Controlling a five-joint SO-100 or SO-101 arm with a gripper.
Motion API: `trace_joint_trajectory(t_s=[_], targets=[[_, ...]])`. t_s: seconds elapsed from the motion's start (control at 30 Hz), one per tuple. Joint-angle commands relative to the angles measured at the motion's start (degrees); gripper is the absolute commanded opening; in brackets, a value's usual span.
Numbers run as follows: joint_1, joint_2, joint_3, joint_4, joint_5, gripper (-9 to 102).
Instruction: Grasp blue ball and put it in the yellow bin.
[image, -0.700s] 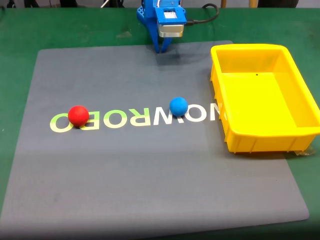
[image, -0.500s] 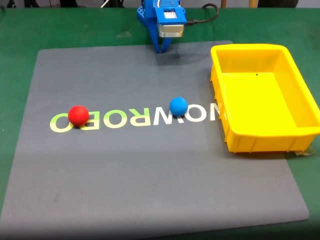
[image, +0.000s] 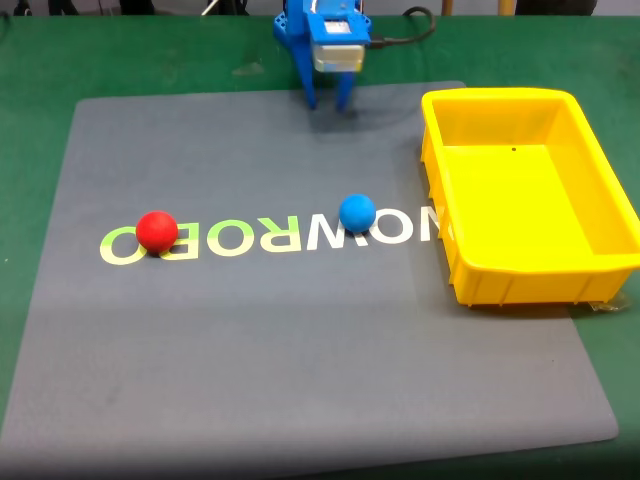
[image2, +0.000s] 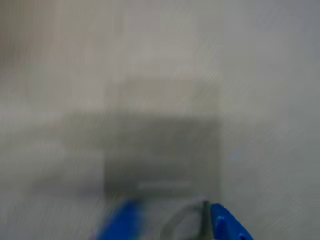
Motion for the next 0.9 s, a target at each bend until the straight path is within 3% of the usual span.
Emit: trace_joint_trajectory(t_s=[0.0, 0.2, 0.4, 0.7, 0.87], targets=[[2.2, -4.31, -2.46, -11.51, -1.49, 38], [2.46, -35.33, -17.49, -32.43, -1.85, 40], [-0.09, -59.33, -35.68, -40.87, 0.97, 40], [-2.46, -82.27, -47.46, -58.1, -1.23, 40], [-3.87, -91.23, -53.09, -61.44, -1.67, 40]])
